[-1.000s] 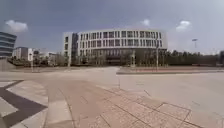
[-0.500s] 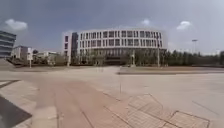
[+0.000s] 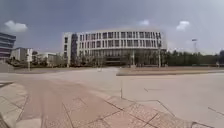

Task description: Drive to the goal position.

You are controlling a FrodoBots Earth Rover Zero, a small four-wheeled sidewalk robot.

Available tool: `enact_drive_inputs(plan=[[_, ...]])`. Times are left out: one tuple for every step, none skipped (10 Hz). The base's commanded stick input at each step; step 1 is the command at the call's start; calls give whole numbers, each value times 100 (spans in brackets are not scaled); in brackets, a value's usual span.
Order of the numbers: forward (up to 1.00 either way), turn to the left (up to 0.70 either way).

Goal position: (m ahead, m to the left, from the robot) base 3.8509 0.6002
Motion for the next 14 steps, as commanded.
enact_drive_inputs(plan=[[70, 2], [70, 2], [70, 2], [70, 2], [70, 2], [70, 2], [70, 2], [70, 2], [70, 2], [70, 2], [70, 2], [70, 2], [70, 2], [70, 2]])
